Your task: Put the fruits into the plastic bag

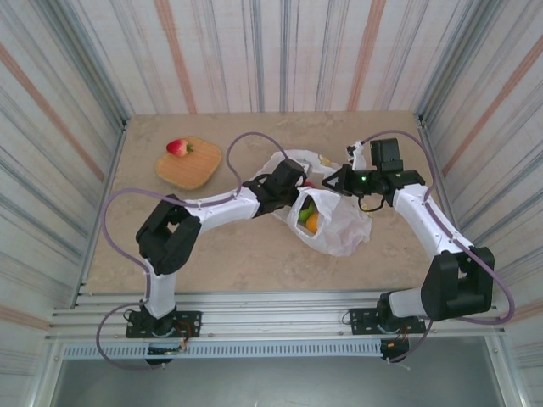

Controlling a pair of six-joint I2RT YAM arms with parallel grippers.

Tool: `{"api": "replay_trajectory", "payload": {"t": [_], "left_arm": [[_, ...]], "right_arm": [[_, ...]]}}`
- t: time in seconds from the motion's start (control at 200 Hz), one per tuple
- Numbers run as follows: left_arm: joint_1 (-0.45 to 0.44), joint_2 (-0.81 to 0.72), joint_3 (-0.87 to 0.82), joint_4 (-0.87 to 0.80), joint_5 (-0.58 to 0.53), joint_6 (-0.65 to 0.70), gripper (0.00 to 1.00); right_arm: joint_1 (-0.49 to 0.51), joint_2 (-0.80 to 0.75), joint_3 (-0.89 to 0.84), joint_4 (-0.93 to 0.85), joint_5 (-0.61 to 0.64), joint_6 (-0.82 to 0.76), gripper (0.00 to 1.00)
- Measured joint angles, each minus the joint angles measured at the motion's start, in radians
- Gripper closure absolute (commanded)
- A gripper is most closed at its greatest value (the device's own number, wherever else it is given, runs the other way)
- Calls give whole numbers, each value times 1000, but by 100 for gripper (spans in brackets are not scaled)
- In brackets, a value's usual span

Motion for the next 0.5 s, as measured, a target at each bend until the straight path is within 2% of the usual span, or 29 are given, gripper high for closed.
{"api": "replay_trajectory", "payload": {"t": [0.24,0.501], "left_arm": [[0,61,33,60,-36,-29,43],[0,107,53,83,-42,-30,33]], "right_arm": [[0,0,0,0,0,0,100],[0,-3,0,0,0,0,100]]}}
